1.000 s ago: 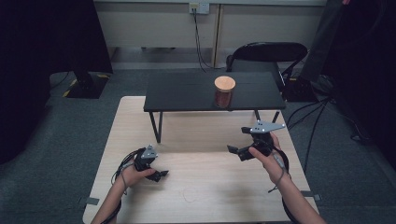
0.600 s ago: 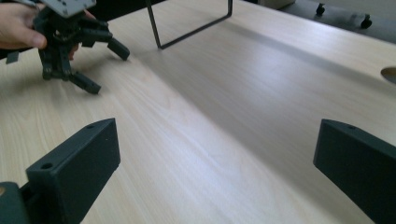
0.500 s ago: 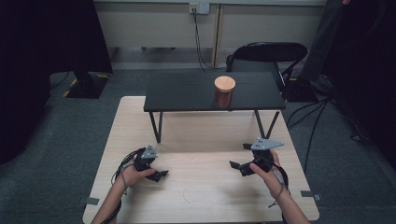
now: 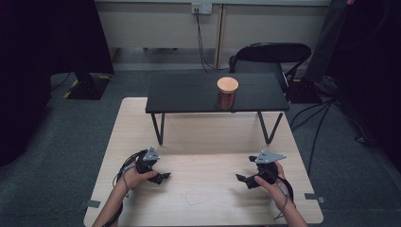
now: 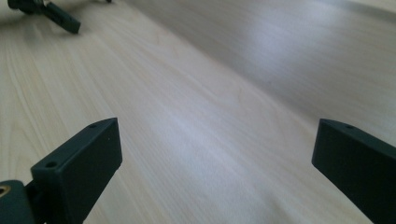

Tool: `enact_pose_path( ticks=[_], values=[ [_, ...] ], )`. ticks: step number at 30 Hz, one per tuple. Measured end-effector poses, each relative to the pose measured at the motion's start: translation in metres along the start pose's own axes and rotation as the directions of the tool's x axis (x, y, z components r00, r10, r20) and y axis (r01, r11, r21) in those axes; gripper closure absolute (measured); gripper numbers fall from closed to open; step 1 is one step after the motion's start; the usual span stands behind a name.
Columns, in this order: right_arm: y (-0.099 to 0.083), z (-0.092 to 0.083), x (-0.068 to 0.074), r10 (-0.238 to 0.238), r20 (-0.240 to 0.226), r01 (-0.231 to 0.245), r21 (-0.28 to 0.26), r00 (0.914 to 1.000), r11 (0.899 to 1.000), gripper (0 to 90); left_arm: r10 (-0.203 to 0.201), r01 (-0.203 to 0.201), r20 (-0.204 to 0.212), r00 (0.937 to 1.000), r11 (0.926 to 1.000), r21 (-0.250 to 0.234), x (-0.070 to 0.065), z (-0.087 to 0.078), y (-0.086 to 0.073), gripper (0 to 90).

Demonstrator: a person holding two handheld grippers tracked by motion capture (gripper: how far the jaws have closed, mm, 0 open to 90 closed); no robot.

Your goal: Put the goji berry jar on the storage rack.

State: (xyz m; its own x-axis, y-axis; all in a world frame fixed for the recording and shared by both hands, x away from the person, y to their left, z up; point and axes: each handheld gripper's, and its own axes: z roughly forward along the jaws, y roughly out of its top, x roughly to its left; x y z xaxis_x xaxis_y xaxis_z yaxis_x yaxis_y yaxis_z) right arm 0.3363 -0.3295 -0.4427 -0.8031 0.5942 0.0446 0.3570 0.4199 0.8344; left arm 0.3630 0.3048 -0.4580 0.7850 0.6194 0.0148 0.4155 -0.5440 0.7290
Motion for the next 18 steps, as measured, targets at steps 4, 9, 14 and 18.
enact_pose_path(
  ticks=[4,9,14,18],
  values=[
    [-0.007,0.003,0.001,-0.001,0.009,0.001,0.036,1.0000,0.999,0.8,-0.002,0.002,0.000,1.0000,1.0000,-0.002,0.000,0.000,0.000,0.0],
    [-0.010,0.007,0.004,-0.015,0.007,0.014,0.066,0.9999,0.998,1.7,0.000,0.000,0.000,1.0000,1.0000,0.000,0.000,0.000,0.000,0.0],
    [-0.012,0.011,0.006,-0.032,0.012,0.031,0.105,0.9994,0.994,1.7,0.000,0.000,0.000,1.0000,1.0000,0.000,0.000,0.000,0.000,0.0],
    [-0.009,0.013,0.008,-0.061,0.017,0.058,0.136,0.9980,0.989,2.1,0.000,0.000,0.000,1.0000,1.0000,0.000,0.000,0.000,0.000,0.0]
  ],
)
